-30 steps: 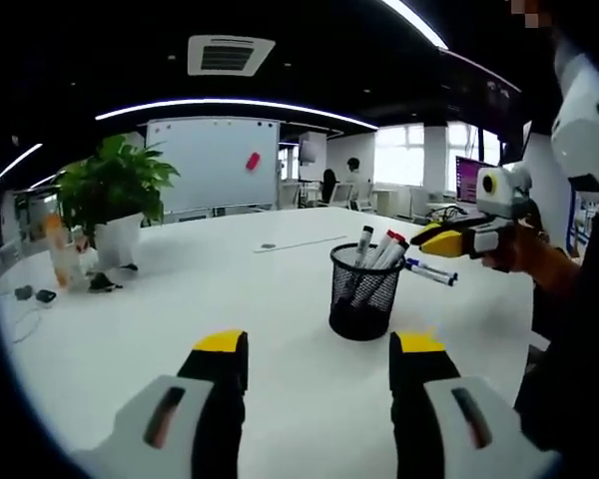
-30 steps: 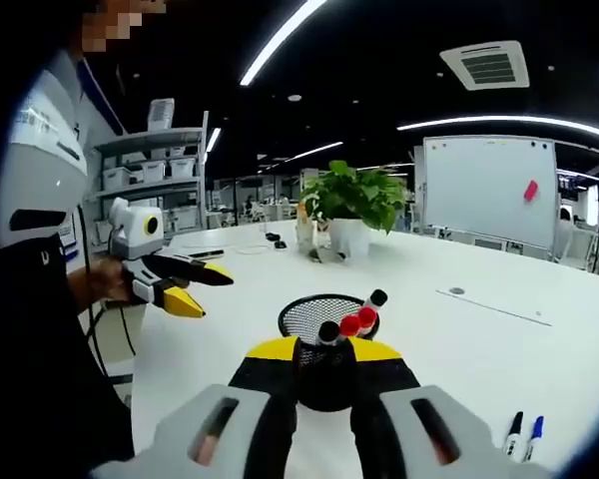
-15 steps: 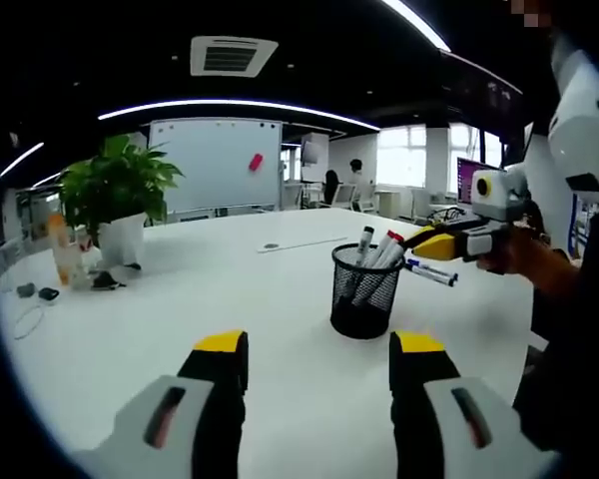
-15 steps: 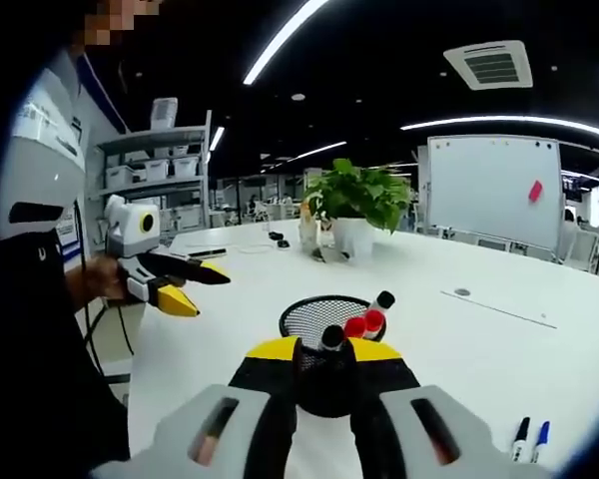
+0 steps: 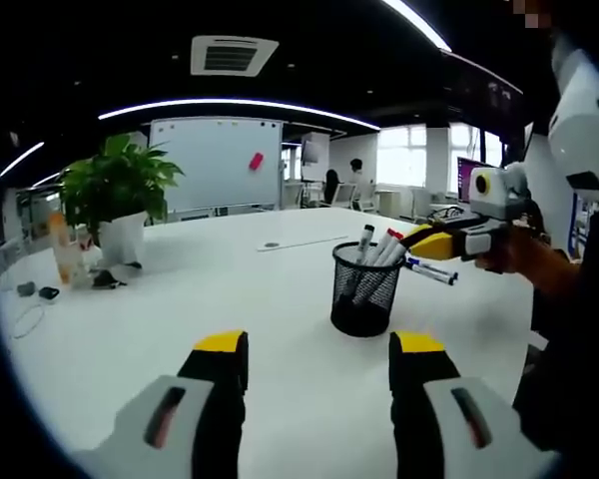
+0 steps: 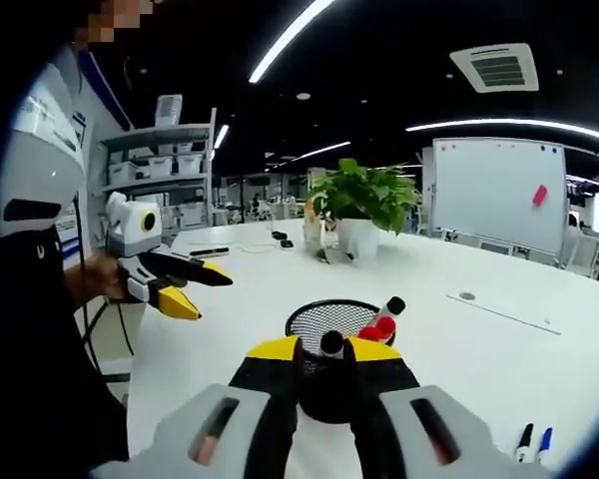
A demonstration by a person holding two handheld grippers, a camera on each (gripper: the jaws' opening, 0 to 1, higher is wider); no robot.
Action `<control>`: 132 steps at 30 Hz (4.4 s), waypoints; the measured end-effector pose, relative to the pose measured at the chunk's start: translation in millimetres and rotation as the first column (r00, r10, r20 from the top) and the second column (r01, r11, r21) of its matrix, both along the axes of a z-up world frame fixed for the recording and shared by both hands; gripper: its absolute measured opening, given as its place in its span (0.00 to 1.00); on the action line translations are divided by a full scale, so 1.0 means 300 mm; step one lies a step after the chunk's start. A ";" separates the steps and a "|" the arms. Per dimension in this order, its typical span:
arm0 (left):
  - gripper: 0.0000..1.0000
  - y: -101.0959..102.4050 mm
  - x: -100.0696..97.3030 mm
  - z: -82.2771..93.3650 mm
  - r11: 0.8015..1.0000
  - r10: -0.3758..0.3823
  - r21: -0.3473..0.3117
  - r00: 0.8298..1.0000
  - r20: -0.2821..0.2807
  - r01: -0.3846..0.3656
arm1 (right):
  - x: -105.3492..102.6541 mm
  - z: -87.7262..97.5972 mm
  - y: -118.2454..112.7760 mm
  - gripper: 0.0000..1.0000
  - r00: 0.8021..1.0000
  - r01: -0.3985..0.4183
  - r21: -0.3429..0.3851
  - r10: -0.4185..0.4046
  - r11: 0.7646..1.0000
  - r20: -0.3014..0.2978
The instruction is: Pick up the whiteboard markers from the pen holder and place them facing the whiteboard neatly
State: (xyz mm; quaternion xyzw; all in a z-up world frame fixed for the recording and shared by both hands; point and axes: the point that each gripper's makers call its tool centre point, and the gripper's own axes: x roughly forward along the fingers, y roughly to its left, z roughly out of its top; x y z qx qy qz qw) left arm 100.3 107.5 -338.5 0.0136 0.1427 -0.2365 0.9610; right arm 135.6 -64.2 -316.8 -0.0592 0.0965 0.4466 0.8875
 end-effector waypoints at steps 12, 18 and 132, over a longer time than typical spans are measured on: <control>0.58 0.009 -0.005 0.005 1.000 0.010 -0.001 1.000 0.004 -0.010 | 0.019 -0.003 0.016 0.19 1.000 0.014 0.007 -0.014 1.000 -0.011; 0.58 0.007 -0.006 0.004 1.000 0.009 0.004 1.000 0.001 -0.009 | 0.023 -0.007 0.020 0.17 1.000 0.015 0.004 -0.015 1.000 -0.017; 0.57 -0.020 -0.015 -0.008 1.000 0.001 0.000 1.000 -0.005 -0.001 | 0.003 0.244 -0.128 0.13 0.973 0.139 0.116 -0.158 0.983 0.169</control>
